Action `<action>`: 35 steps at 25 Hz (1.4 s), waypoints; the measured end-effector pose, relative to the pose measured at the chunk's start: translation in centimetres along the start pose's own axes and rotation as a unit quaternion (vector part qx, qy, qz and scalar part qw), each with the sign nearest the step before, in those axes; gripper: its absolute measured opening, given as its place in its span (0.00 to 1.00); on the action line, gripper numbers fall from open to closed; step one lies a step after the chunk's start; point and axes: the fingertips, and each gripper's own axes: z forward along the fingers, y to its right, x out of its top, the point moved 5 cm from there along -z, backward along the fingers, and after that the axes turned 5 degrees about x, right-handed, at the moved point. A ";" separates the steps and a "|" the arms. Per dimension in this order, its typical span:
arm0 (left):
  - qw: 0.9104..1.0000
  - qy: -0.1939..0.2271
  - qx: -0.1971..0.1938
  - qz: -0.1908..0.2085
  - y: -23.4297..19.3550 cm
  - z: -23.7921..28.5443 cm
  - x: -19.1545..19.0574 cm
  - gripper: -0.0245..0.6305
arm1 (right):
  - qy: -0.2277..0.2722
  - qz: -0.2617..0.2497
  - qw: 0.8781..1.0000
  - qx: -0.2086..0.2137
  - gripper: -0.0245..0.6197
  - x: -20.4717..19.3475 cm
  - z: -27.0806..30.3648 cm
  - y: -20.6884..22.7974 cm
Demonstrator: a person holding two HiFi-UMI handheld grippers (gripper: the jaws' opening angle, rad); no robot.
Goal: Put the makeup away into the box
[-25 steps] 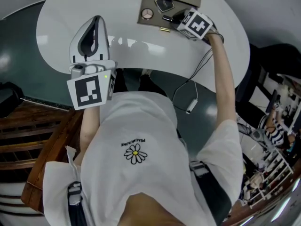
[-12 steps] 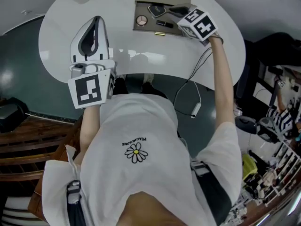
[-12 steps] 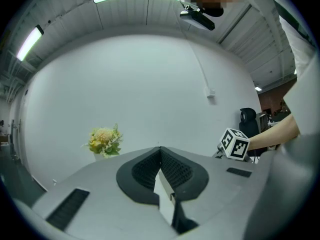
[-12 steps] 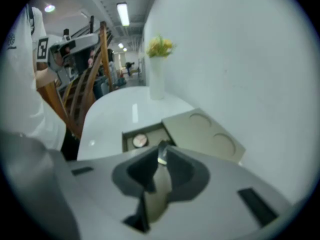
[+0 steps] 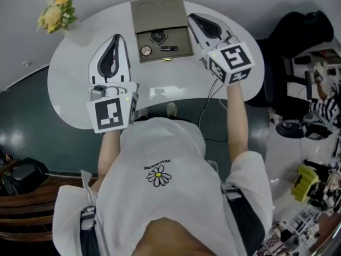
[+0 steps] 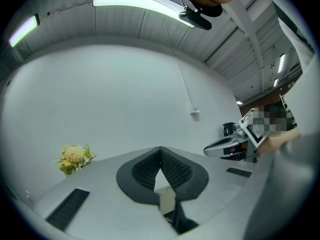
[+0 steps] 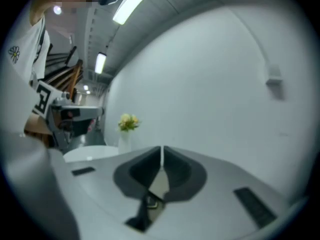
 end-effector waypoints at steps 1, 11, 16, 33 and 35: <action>1.000 0.001 -0.006 -0.002 0.3 0.1 0.1 0.07 | 0.016 0.004 0.999 -0.028 0.10 0.6 -1.5 -0.4; 0.997 0.027 -0.075 -0.014 3.2 0.3 0.9 0.07 | 0.111 0.088 0.967 -0.212 0.10 0.9 -10.6 -6.6; 0.995 0.029 -0.090 -0.017 4.0 0.0 0.8 0.07 | 0.112 0.071 0.957 -0.260 0.10 0.8 -11.7 -8.8; 0.997 0.032 -0.071 -0.013 2.8 -1.1 1.0 0.07 | 0.090 0.067 0.956 -0.271 0.09 -0.1 -11.6 -10.0; 0.997 0.033 -0.071 -0.012 2.7 -1.2 1.0 0.07 | 0.088 0.066 0.956 -0.271 0.09 -0.2 -11.6 -10.0</action>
